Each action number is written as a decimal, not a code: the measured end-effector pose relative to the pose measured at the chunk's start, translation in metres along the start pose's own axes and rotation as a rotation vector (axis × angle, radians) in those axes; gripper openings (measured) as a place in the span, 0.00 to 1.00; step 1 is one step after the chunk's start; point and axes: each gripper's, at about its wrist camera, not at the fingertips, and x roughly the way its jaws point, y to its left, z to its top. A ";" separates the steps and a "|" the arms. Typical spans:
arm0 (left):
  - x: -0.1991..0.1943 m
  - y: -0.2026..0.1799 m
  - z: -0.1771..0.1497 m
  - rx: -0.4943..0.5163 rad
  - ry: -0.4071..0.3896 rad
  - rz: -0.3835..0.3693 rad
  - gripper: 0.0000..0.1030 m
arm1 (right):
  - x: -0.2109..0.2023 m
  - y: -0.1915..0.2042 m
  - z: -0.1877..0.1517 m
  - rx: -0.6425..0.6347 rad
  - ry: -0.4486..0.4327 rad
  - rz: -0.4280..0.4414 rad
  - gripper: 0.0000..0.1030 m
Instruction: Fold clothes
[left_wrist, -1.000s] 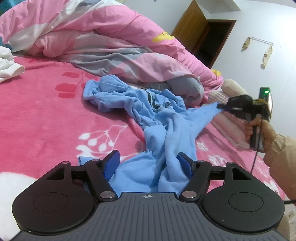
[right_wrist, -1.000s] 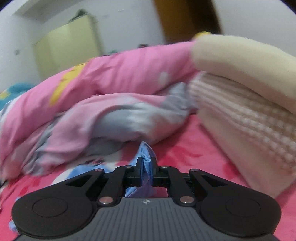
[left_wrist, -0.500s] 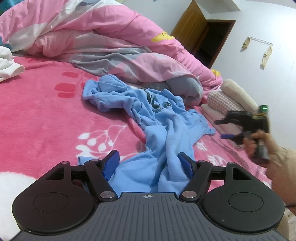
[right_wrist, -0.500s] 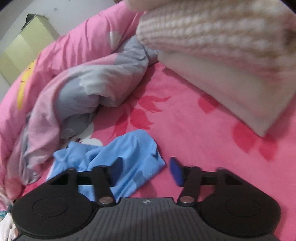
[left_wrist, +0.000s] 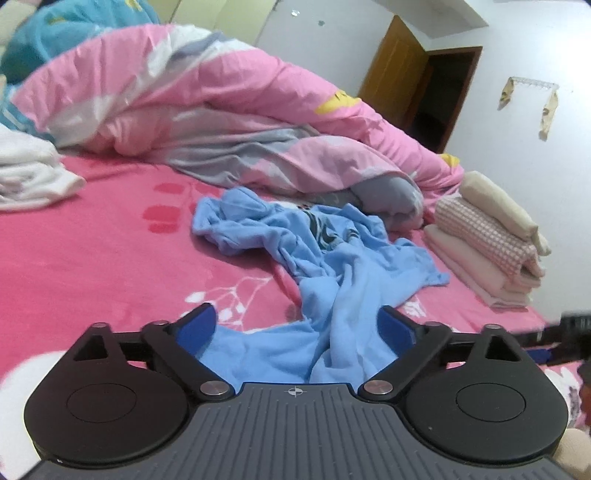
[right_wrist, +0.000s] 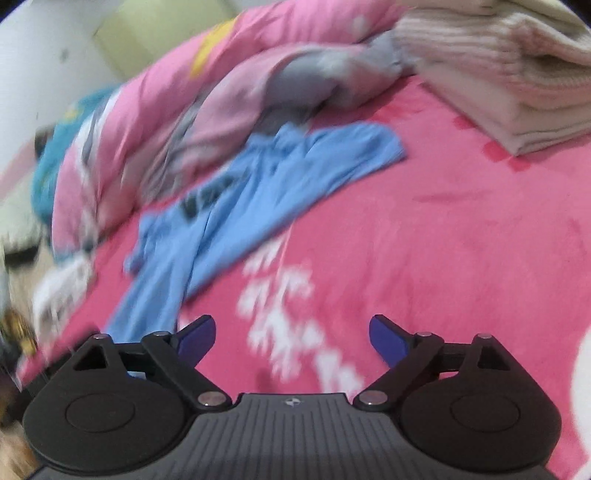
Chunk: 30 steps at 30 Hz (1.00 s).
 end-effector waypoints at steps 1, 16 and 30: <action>-0.005 -0.002 0.001 0.011 -0.003 0.013 0.95 | 0.003 0.009 -0.006 -0.038 0.012 -0.015 0.91; -0.049 -0.001 -0.011 0.050 0.039 0.171 0.99 | 0.025 0.052 -0.059 -0.278 -0.035 -0.197 1.00; -0.018 0.017 -0.004 -0.014 0.110 0.187 0.64 | 0.026 0.053 -0.061 -0.296 -0.058 -0.204 1.00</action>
